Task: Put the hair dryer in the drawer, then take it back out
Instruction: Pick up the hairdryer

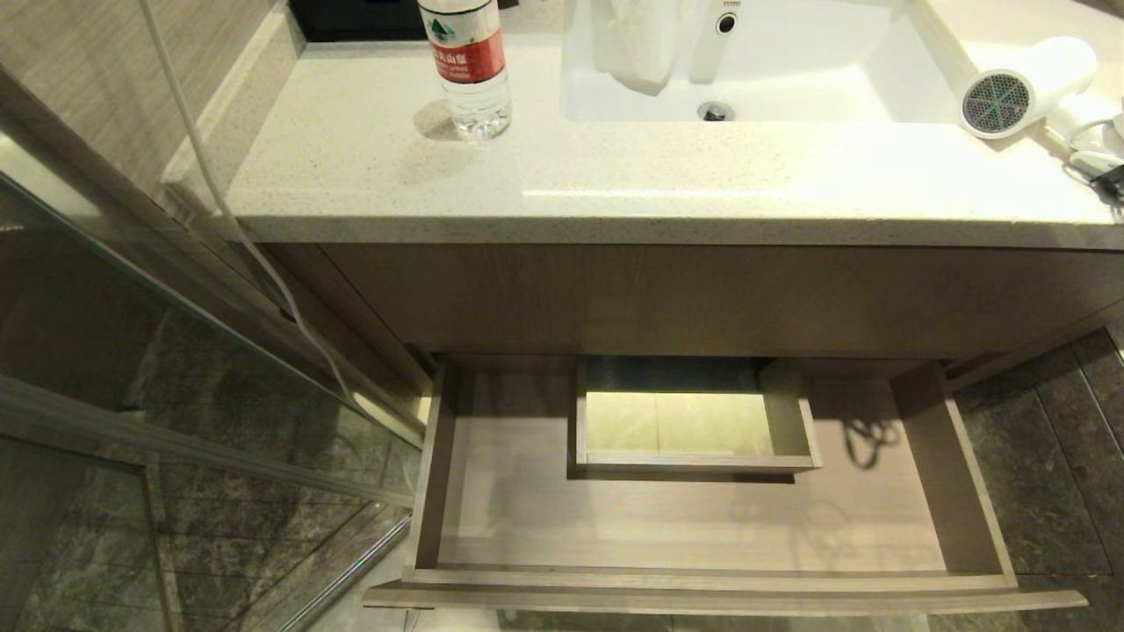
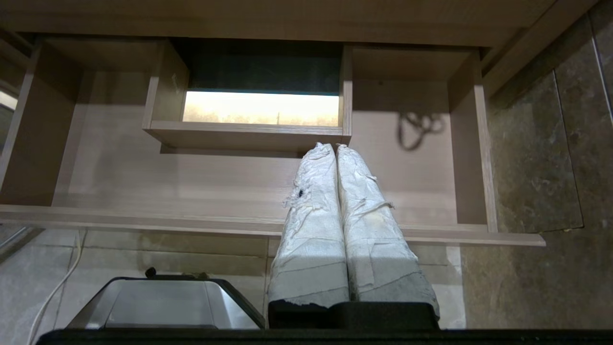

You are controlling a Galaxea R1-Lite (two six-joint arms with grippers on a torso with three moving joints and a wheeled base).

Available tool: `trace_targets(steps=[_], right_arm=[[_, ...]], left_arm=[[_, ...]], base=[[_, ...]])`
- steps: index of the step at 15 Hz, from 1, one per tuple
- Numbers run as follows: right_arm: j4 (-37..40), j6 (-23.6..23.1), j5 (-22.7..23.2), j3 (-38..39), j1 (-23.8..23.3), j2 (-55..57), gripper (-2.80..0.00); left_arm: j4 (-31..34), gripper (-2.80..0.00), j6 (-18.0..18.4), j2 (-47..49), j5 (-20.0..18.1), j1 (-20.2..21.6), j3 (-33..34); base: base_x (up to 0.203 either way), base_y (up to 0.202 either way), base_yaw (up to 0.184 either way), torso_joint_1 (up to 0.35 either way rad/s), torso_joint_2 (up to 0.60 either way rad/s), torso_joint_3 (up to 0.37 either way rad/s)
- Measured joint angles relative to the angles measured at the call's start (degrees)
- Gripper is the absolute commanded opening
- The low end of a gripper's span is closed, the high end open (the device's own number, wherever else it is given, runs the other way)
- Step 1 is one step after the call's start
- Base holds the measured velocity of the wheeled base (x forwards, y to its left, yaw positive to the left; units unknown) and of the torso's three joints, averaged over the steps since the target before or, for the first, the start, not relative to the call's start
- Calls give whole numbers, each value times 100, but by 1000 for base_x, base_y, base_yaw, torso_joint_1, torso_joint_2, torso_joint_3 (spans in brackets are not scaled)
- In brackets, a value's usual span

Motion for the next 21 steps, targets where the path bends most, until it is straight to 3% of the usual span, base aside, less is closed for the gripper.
trace_targets(steps=[6,21], right_arm=[[-10,-294,23,0,0,0,-280],[-16,-272,15,0,0,0,-280]], left_arm=[[-2,-280,0,0,-1,0,0],[1,-280,0,0,0,0,0]], base=[[0,0,0,240,-37,196],[0,0,0,323,-146,174]])
